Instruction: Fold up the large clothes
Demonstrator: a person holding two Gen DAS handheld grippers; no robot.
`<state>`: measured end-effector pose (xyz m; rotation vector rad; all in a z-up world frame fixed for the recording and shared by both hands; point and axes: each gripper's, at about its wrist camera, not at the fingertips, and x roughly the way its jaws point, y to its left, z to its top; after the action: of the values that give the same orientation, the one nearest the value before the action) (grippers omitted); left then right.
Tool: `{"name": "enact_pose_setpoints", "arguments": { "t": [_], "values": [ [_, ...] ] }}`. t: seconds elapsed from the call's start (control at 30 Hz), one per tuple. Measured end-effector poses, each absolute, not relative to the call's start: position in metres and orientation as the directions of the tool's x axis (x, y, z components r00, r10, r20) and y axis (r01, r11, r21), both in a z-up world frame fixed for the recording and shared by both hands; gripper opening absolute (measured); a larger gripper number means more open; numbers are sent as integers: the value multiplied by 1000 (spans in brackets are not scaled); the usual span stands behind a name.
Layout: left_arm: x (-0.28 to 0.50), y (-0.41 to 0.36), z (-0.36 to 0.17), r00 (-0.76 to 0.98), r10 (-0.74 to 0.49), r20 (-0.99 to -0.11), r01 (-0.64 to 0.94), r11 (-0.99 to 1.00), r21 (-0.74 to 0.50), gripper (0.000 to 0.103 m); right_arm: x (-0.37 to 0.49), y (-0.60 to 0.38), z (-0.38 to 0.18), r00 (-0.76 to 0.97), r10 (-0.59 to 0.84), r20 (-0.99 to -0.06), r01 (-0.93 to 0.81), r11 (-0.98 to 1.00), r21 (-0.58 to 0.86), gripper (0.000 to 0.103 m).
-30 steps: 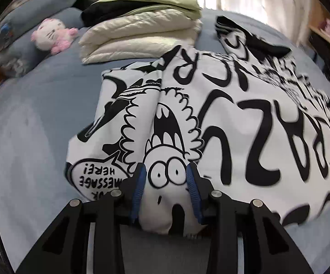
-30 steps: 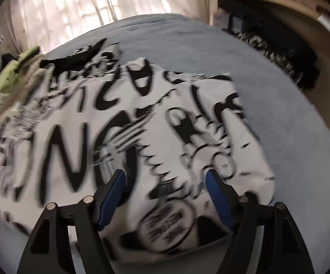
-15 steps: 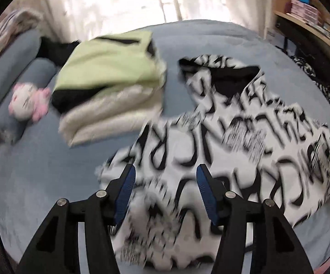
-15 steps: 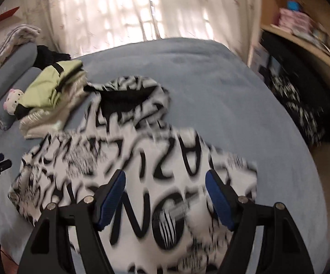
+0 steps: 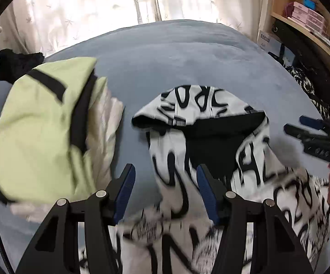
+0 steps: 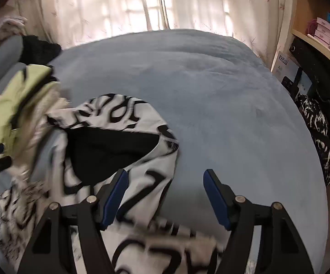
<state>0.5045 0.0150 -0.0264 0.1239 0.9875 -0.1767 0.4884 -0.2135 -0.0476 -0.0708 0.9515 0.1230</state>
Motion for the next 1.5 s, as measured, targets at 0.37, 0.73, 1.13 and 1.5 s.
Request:
{"name": "enact_pose_setpoints", "arguments": {
  "t": [0.37,0.73,1.13,1.5],
  "values": [
    [593,4,-53,535,-64,-842,175,984,37,54,561,-194,-95,464,137,-875,-288,957,-3,45],
    [600,0,-61,554,-39,-832,148,988,53,54,489,-178,-60,690,204,-695,-429,888,-164,6],
    [603,-6,-130,440,55,-896,152,979,134,54,422,-197,-130,718,81,-691,-481,776,-408,6],
    [585,-7,-156,452,56,-890,124,984,125,56,450,-237,-79,632,293,-718,-361,931,63,66]
  ]
}}
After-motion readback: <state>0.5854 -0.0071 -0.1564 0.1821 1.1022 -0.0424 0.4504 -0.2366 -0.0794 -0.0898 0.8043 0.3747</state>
